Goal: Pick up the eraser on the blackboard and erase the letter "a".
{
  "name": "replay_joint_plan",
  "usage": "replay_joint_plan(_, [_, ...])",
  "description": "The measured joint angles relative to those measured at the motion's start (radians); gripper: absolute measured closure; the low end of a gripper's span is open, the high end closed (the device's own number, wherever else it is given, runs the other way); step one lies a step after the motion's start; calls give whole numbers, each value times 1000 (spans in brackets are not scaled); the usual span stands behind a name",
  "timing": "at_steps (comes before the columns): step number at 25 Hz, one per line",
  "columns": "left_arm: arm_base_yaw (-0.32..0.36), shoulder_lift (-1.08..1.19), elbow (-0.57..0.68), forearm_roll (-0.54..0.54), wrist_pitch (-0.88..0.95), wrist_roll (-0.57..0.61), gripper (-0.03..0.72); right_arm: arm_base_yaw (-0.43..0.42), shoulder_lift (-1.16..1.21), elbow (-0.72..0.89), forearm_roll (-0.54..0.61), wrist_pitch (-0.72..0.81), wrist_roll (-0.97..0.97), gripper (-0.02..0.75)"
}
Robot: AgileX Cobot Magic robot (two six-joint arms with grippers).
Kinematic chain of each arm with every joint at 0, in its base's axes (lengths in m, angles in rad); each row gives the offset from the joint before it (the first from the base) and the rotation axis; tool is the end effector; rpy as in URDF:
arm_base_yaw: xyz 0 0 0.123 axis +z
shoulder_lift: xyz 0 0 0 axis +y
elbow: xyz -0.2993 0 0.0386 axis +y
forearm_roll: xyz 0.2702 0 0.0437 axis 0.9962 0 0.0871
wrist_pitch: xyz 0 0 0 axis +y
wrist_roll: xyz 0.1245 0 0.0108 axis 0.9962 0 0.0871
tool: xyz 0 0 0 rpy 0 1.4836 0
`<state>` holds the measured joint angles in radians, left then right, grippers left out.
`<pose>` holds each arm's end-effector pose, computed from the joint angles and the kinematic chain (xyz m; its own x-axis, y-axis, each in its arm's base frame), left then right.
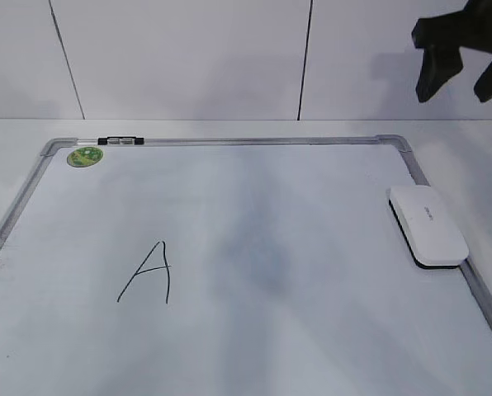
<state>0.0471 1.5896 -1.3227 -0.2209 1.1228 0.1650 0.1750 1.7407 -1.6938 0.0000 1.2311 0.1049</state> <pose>0.3507 -0.0082 0.2746 -0.9578 0.0216 -0.2867 0.0733 0.9826 -0.1708 0.4007 0.0708 0.3264 -0.9277 -0.0577 -0.3689 -0.0774 0.9962 0.0388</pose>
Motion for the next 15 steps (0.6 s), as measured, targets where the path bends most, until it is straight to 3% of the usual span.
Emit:
replay_joint_plan(6, [0, -177, 38, 5, 93, -27, 384, 63, -158, 60, -8, 7, -13, 144])
replay_joint_plan(15, [0, -506, 268, 15, 113, -34, 384, 69, -489, 415, -22, 11, -17, 144])
